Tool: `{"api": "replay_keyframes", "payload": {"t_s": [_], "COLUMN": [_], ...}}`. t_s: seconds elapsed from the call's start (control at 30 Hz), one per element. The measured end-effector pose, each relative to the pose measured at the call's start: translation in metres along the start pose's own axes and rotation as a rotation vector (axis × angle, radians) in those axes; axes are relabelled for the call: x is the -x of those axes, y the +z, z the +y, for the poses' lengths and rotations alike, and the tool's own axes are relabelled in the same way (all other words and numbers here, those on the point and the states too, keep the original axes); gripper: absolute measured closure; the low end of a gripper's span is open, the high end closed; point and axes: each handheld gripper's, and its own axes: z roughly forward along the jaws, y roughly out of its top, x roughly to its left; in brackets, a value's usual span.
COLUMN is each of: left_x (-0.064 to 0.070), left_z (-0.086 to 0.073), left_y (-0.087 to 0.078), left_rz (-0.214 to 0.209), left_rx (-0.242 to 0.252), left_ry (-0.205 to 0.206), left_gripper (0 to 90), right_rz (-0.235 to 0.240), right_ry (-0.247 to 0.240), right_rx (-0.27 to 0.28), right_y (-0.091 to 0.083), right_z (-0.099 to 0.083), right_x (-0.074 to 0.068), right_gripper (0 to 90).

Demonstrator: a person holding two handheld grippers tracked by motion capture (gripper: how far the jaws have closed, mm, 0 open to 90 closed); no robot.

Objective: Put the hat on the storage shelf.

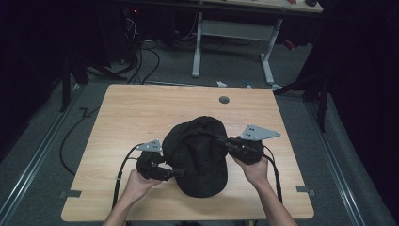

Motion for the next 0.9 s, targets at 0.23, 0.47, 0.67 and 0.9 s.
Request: {"api": "replay_keyframes", "payload": {"t_s": [0.23,0.47,0.67,0.9], "left_x": [0.008,0.023,0.030,0.038], "left_z": [-0.003,-0.003,-0.003,-0.004], "left_y": [-0.006,-0.011,-0.016,-0.023], "left_rz": [-0.039,-0.059,-0.079,-0.097], "left_rx": [-0.035,-0.080,-0.050,0.017], "left_ry": [0.020,0.053,0.069,0.092], "left_gripper": [55.6,64.0,68.6,71.3], "right_rz": [-0.015,-0.017,-0.014,-0.013], "right_ry": [-0.015,-0.043,-0.026,0.016], "right_rx": [-0.008,-0.001,0.013,0.019], "right_y": [0.002,0.004,0.005,0.006], "right_z": [0.006,0.015,0.017,0.014], "right_x": [0.004,0.004,0.007,0.012], "right_gripper": [87.0,86.2,83.7,70.1]}}
